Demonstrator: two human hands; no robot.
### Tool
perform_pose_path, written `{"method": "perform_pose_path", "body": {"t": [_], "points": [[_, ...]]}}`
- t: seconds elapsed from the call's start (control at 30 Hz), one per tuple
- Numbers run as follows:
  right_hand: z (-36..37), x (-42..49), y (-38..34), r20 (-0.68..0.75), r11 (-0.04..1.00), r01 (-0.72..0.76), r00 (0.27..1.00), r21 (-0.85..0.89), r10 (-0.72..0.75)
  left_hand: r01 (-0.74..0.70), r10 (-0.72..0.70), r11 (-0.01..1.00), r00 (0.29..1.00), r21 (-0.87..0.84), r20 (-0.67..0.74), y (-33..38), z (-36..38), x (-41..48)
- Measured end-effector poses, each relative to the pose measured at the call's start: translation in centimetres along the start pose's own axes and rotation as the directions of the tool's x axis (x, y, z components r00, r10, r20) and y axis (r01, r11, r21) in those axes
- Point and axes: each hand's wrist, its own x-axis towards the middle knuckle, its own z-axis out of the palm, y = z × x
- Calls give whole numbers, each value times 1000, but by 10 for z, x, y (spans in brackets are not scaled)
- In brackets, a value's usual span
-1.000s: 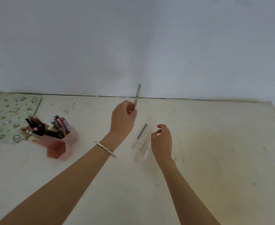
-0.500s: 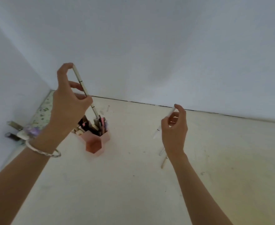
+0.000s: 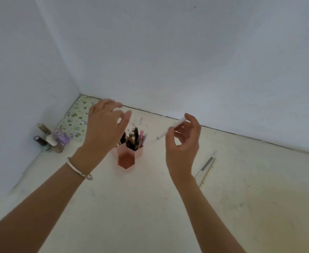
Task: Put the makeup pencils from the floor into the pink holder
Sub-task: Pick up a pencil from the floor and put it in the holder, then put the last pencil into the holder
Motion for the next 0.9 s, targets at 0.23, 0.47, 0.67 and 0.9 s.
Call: {"method": "perform_pose_path", "body": {"t": [0.23,0.47,0.67,0.9], "points": [[36,-10,7,167,992,109,981,-70,-96,32,-86,969,974,-246,-210,-7,-29,14],[41,-26,46,474,776,465,845,-426,-247,129,-189,934,970,-333,-155,-5,-30,5],[14,-17,39,198,884,284,954,-372,-224,58,-124,915,982,-399,-142,42,-17,-1],[-79,38,48,-244,921,-159,967,-355,73,112,66,917,904,-383,421,165,88,-25]]}}
